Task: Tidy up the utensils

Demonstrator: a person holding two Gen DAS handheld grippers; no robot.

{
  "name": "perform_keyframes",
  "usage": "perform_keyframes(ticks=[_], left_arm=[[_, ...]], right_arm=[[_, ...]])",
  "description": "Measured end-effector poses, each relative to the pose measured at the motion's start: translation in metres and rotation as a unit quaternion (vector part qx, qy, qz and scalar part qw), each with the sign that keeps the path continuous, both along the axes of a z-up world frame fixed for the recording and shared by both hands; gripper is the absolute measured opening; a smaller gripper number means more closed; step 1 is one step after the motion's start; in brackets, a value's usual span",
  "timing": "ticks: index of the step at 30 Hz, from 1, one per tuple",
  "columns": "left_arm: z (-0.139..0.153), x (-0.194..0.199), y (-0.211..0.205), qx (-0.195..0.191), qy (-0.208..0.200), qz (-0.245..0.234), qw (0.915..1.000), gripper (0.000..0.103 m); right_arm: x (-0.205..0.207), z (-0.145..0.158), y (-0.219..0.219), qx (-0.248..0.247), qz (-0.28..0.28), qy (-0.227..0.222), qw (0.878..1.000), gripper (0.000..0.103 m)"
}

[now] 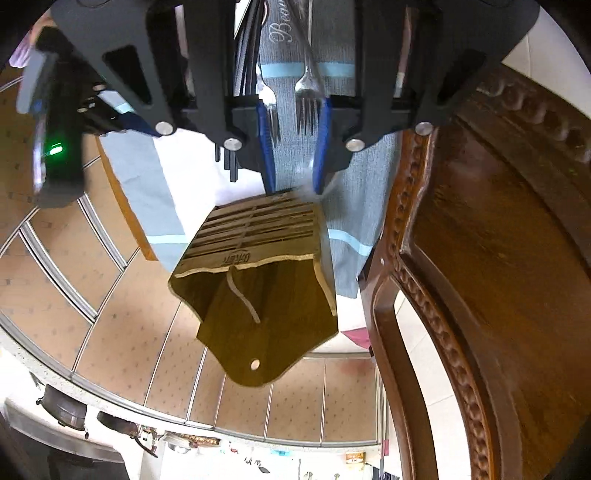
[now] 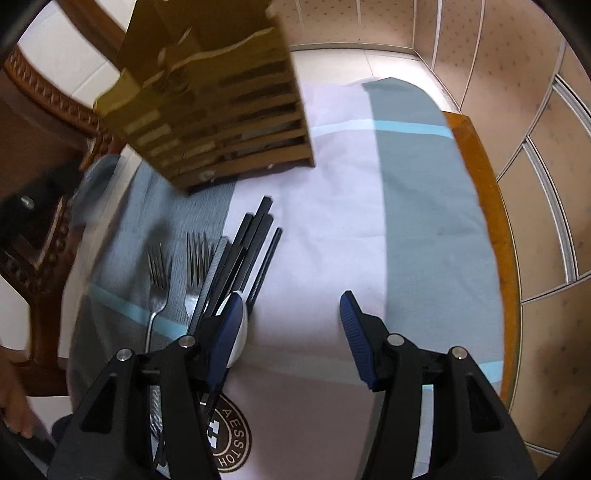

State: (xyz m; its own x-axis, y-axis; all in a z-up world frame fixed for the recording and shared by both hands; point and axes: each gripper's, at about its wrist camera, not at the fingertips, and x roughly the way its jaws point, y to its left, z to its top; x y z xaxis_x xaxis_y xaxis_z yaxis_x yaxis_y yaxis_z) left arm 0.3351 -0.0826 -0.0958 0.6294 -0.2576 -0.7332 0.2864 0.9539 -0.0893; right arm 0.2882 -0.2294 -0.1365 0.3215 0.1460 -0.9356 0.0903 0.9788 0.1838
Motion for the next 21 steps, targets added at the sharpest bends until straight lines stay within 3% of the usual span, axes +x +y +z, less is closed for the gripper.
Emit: perform_keyframes(ticks=[1, 3, 4, 6, 8, 9, 10, 17, 21], left_arm=[[-0.002, 0.001, 0.000, 0.004, -0.002, -0.001, 1.0000, 0.021], [-0.005, 0.001, 0.005, 0.005, 0.005, -0.004, 1.0000, 0.021], [-0.005, -0.001, 0.011, 0.004, 0.008, -0.005, 1.0000, 0.021], [-0.007, -0.001, 0.016, 0.002, 0.014, 0.000, 0.9999, 0.021], [-0.012, 0.004, 0.022, -0.001, 0.024, 0.009, 0.9997, 0.037], [-0.014, 0.006, 0.024, -0.001, 0.028, 0.014, 0.9995, 0.056], [-0.018, 0.007, 0.025, 0.001, 0.032, 0.018, 0.9993, 0.060], [-0.052, 0.033, 0.007, 0.056, 0.085, 0.027, 0.9945, 0.063], [-0.067, 0.057, 0.006, 0.048, 0.120, 0.034, 0.9911, 0.060]], right_arm=[[0.001, -0.003, 0.003, 0.001, 0.004, 0.004, 1.000, 0.052], [0.004, -0.010, 0.009, 0.007, 0.015, 0.016, 1.000, 0.023], [0.004, -0.012, 0.010, 0.007, 0.016, 0.019, 1.000, 0.013], [0.003, -0.010, 0.011, 0.000, 0.016, 0.010, 1.000, 0.005], [0.001, -0.003, 0.012, -0.010, 0.017, -0.005, 1.000, 0.003], [0.001, -0.001, 0.012, -0.014, 0.017, -0.011, 1.000, 0.003], [-0.001, 0.002, 0.012, -0.020, 0.018, -0.017, 0.999, 0.003], [-0.004, 0.002, 0.010, -0.024, 0.020, -0.024, 0.999, 0.003], [-0.007, 0.003, -0.004, -0.014, 0.010, -0.027, 0.999, 0.003]])
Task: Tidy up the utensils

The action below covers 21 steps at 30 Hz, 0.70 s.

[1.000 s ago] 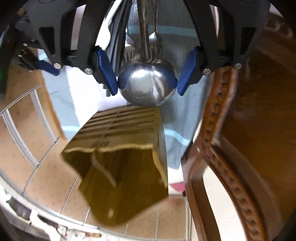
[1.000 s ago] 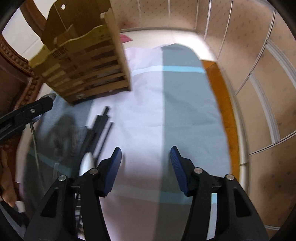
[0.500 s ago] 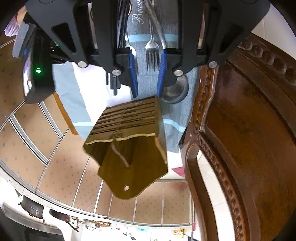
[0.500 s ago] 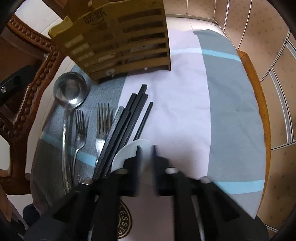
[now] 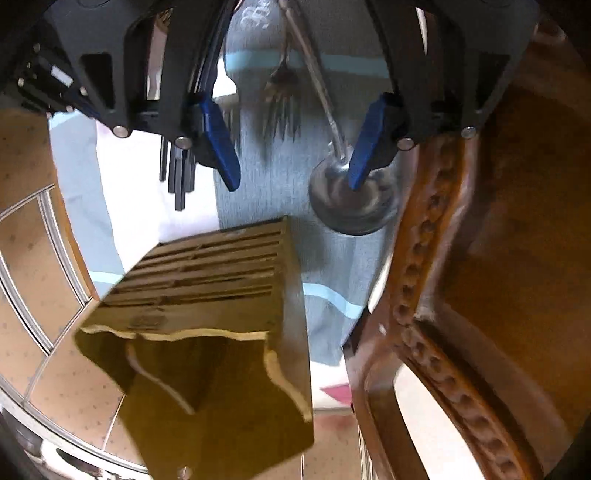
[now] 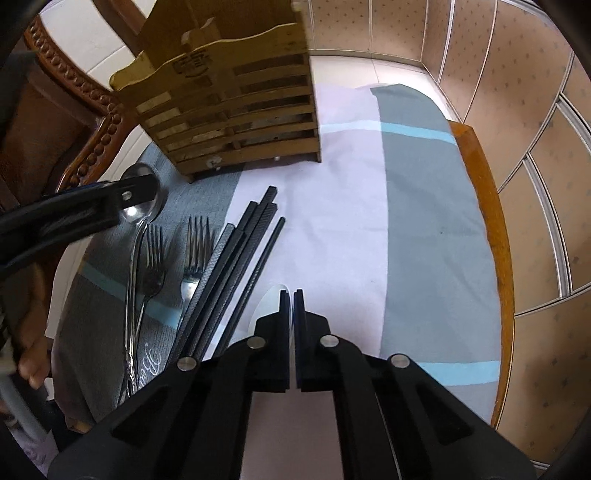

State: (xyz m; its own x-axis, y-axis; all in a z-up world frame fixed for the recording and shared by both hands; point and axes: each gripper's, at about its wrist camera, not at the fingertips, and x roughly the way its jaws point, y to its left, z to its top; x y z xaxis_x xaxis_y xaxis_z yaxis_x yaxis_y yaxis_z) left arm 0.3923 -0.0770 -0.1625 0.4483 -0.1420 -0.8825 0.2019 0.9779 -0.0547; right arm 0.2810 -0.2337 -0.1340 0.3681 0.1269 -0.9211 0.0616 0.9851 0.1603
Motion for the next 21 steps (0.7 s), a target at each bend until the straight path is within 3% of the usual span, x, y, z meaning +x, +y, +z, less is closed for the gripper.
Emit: perform_keyframes(ticks=[7, 9, 16, 21], left_arm=[[-0.027, 0.016, -0.025, 0.061, 0.006, 0.002, 0.9981, 0.070], [-0.036, 0.018, -0.025, 0.048, 0.031, 0.005, 0.9983, 0.070], [-0.019, -0.003, -0.017, 0.008, 0.018, -0.015, 0.9997, 0.071], [-0.027, -0.007, -0.022, 0.011, 0.028, -0.031, 0.9991, 0.067]], right_arm=[[-0.003, -0.005, -0.014, 0.021, -0.012, 0.008, 1.000, 0.003], [-0.004, -0.005, -0.019, 0.022, -0.013, 0.008, 1.000, 0.003], [-0.005, -0.008, -0.029, 0.017, -0.020, 0.009, 1.000, 0.003], [-0.004, -0.007, -0.024, 0.011, -0.016, 0.004, 1.000, 0.003]])
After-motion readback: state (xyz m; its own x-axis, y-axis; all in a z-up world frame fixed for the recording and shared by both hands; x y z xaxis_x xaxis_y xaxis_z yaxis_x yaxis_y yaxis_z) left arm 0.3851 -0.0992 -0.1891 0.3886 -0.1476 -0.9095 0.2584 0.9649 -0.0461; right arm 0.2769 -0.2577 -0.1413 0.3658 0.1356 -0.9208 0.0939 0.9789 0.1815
